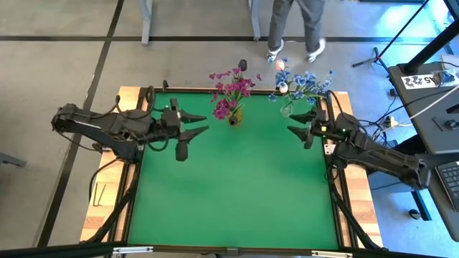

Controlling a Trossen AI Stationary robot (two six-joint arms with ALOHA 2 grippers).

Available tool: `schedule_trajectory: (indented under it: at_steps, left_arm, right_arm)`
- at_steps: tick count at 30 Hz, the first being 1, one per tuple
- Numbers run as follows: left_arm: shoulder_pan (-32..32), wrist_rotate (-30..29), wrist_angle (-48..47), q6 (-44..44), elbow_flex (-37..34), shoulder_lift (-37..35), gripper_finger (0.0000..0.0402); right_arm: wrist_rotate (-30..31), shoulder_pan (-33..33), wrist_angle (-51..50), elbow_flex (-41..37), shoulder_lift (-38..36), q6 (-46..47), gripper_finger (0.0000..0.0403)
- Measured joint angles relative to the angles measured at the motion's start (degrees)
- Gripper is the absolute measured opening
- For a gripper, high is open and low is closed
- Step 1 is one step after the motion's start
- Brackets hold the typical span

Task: Sort flowers into vase by color
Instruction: Return to Home Position

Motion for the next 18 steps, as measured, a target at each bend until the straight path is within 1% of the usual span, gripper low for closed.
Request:
schedule_trajectory:
  at_steps: [6,9,11,14,18]
  left_arm:
    - [-0.4,-3.3,-2.0,-1.4,-1.1,-0.4,0.0135]
    - [-1.1,-7.3,-2.0,-2.0,-3.0,-1.6,0.0135]
    - [-1.7,-9.1,-1.6,-2.0,-5.0,-3.6,0.0132]
    - [-1.8,-8.8,-0.4,-2.5,-8.9,-7.3,0.0116]
    - [-1.8,-6.9,5.5,-2.9,-17.9,-13.0,0.0079]
  right_arm:
    - [14.1,15.1,2.3,0.0,0.0,-1.6,0.0227]
    - [21.9,23.0,2.5,0.0,0.1,-3.7,0.0210]
    - [25.9,27.7,2.5,0.0,0.1,-5.5,0.0201]
    - [28.3,33.2,2.7,0.0,0.1,-8.7,0.0189]
    - [27.9,37.5,2.6,0.0,0.1,-11.7,0.0168]
